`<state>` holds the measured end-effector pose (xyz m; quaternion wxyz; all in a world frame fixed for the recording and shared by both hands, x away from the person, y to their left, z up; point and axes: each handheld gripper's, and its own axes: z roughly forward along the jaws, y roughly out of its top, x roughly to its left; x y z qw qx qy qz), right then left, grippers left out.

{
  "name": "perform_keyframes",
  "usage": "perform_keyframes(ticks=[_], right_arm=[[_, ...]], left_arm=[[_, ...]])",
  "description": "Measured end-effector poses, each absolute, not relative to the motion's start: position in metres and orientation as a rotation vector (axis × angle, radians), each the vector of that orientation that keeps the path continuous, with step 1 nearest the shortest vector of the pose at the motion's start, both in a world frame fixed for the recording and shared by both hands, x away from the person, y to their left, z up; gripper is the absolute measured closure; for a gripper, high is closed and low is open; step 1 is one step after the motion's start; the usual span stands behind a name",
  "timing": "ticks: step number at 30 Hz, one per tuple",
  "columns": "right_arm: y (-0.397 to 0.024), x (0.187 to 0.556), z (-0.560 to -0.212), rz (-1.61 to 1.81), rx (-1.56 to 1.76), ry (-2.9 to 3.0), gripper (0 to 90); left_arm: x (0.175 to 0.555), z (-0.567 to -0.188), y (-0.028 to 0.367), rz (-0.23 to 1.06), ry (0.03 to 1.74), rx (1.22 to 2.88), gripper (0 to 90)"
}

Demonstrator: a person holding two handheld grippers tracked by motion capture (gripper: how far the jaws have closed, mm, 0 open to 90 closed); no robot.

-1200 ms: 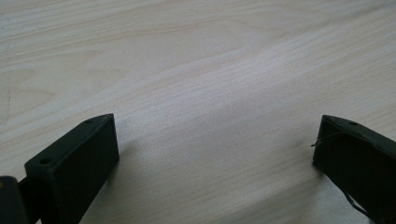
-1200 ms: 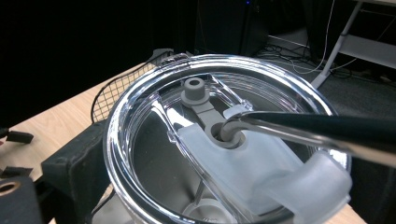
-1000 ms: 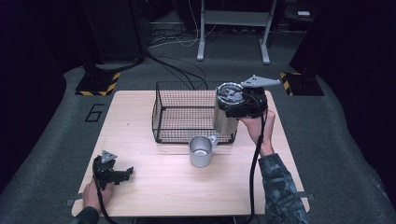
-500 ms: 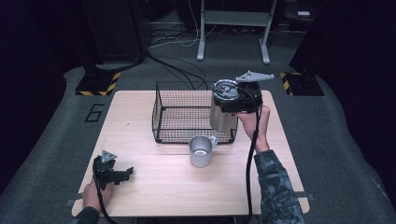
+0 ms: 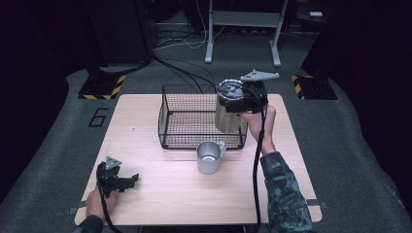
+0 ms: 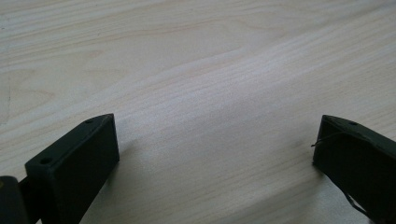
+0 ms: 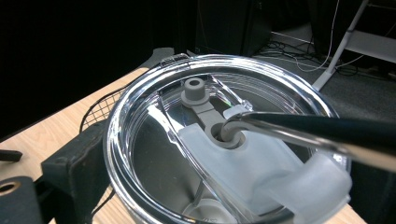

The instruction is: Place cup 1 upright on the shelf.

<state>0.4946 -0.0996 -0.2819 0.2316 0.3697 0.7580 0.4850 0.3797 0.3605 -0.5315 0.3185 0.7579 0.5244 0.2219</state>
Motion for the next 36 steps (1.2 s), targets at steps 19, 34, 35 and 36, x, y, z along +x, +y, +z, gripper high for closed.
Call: perform_keyframes(ticks=[19, 34, 35, 36], right_arm=[[-0.099, 0.522, -0.297, 1.332, 1.086, 2.047, 3.3], [-0.097, 0.539, -0.312, 1.29, 1.101, 2.053, 3.3], [-0.096, 0.539, -0.313, 1.285, 1.109, 2.057, 3.3], [-0.096, 0.54, -0.315, 1.282, 1.1, 2.06, 3.3]], left_arm=[[0.38, -0.532, 0.36, 0.585, 1.379, 1.992, 0.0], [0.38, -0.532, 0.361, 0.584, 1.378, 1.994, 0.0], [0.38, -0.532, 0.361, 0.584, 1.378, 1.994, 0.0], [0.38, -0.532, 0.361, 0.583, 1.378, 1.993, 0.0]])
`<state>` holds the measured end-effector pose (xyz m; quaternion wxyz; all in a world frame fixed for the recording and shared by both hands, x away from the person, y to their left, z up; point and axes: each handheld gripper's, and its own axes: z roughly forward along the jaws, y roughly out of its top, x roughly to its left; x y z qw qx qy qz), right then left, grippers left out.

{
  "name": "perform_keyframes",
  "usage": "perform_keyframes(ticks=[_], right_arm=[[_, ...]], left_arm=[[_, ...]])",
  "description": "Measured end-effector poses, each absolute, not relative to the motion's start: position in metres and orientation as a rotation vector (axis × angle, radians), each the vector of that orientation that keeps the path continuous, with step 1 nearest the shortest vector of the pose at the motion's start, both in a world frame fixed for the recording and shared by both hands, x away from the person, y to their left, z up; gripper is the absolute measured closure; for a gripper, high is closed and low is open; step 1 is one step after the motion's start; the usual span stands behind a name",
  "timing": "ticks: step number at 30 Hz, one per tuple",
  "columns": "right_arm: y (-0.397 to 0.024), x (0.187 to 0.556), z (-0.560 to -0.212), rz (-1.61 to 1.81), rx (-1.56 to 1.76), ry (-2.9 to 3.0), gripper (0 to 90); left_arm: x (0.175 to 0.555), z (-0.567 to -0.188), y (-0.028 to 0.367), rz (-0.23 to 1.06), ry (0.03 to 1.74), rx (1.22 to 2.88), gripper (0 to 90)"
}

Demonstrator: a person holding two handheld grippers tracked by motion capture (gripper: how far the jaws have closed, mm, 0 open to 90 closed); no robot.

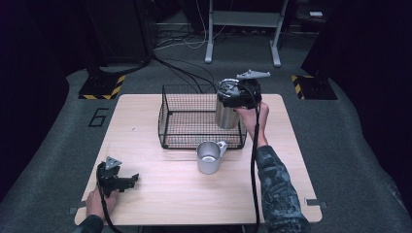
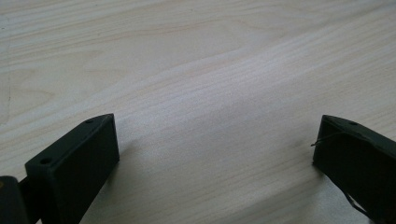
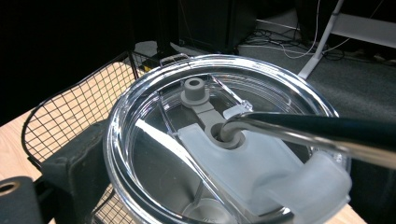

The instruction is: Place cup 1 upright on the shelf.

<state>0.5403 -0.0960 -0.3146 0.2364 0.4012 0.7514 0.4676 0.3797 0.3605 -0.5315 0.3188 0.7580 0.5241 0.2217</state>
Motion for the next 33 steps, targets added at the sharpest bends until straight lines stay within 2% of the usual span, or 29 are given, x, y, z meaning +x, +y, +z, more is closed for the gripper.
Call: perform_keyframes(ticks=[33], right_arm=[[-0.075, 0.563, -0.36, 1.116, 1.143, 2.157, 3.3]], left_arm=[[0.38, -0.532, 0.36, 0.597, 1.379, 1.982, 0.0]])
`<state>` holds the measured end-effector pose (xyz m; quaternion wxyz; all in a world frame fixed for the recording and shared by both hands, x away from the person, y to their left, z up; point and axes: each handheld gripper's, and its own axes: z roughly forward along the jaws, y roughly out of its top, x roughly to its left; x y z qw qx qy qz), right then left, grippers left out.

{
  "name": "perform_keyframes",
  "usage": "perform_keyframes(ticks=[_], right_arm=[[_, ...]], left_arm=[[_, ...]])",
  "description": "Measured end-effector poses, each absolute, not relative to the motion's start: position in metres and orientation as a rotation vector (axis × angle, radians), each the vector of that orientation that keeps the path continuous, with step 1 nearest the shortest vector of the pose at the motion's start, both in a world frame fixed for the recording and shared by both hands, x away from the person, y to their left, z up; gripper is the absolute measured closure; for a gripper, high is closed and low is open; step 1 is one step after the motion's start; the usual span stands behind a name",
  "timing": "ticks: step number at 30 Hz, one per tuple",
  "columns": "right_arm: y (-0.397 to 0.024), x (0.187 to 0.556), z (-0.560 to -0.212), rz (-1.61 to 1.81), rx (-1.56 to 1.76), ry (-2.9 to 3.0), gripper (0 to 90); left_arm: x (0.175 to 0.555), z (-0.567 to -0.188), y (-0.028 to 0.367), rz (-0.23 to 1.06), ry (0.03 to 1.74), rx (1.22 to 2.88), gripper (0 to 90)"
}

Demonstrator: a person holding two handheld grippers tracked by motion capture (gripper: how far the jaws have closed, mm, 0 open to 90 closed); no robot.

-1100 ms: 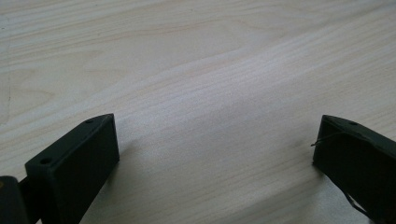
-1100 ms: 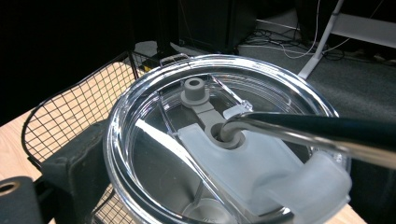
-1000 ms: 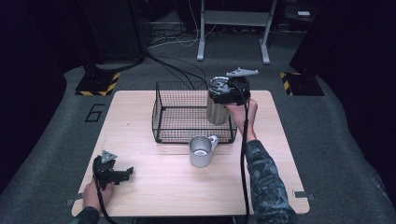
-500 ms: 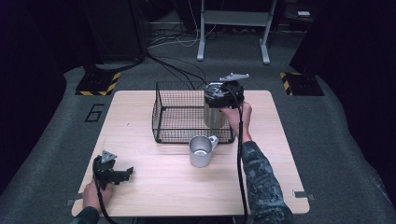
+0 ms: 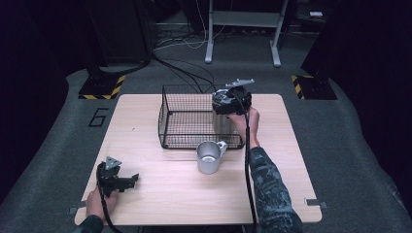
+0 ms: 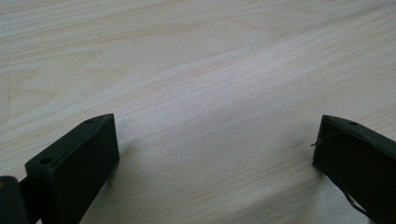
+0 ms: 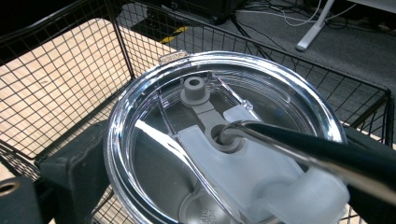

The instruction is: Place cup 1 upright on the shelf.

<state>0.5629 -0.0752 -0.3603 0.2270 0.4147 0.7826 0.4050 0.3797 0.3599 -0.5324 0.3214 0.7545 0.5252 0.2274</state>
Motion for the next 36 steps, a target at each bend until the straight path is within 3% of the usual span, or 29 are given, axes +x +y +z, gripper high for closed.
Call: perform_keyframes(ticks=[36], right_arm=[[-0.073, 0.574, -0.386, 1.034, 1.226, 2.235, 3.2]], left_arm=[[0.38, -0.532, 0.36, 0.59, 1.379, 1.986, 0.1]])
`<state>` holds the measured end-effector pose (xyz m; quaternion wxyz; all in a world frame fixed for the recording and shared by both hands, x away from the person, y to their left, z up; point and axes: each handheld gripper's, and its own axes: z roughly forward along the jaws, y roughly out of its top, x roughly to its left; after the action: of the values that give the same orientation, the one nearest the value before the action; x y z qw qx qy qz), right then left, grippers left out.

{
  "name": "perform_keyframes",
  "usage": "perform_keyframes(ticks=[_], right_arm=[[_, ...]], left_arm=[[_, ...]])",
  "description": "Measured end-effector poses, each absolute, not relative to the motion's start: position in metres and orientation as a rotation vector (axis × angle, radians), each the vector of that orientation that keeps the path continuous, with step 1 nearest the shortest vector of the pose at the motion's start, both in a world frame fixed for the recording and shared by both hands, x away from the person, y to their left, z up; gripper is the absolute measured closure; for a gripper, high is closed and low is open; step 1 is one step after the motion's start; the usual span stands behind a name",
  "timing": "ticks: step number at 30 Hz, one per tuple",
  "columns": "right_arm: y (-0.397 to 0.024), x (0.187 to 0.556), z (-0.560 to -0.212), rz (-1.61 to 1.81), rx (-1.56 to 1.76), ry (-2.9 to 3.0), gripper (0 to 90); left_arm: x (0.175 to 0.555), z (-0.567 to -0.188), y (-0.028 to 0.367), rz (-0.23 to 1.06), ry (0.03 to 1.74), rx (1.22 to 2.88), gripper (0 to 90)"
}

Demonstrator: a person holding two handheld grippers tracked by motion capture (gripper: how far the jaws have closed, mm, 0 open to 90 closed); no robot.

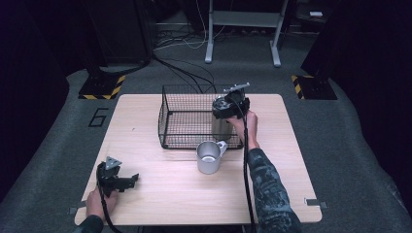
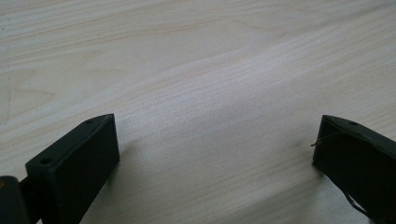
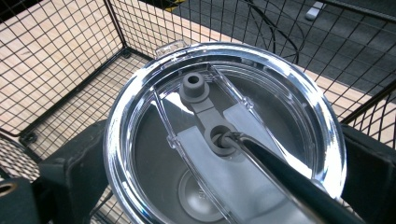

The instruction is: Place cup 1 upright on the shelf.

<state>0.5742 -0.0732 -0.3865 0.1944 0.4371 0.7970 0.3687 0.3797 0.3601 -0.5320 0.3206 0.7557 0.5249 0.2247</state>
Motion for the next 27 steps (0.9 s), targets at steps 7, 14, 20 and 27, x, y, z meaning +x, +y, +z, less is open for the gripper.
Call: perform_keyframes(ticks=[7, 14, 20, 27], right_arm=[[-0.071, 0.573, -0.381, 0.97, 1.228, 2.292, 0.0], [-0.078, 0.567, -0.366, 1.015, 1.176, 2.228, 0.0], [-0.075, 0.556, -0.35, 0.984, 1.116, 2.212, 0.0], [-0.081, 0.542, -0.339, 1.027, 1.099, 2.212, 0.0]], left_arm=[[0.38, -0.532, 0.36, 0.587, 1.378, 1.994, 0.1], [0.38, -0.532, 0.36, 0.597, 1.362, 1.997, 0.1], [0.38, -0.533, 0.359, 0.599, 1.368, 1.982, 0.1], [0.38, -0.533, 0.359, 0.599, 1.367, 1.982, 0.1]])
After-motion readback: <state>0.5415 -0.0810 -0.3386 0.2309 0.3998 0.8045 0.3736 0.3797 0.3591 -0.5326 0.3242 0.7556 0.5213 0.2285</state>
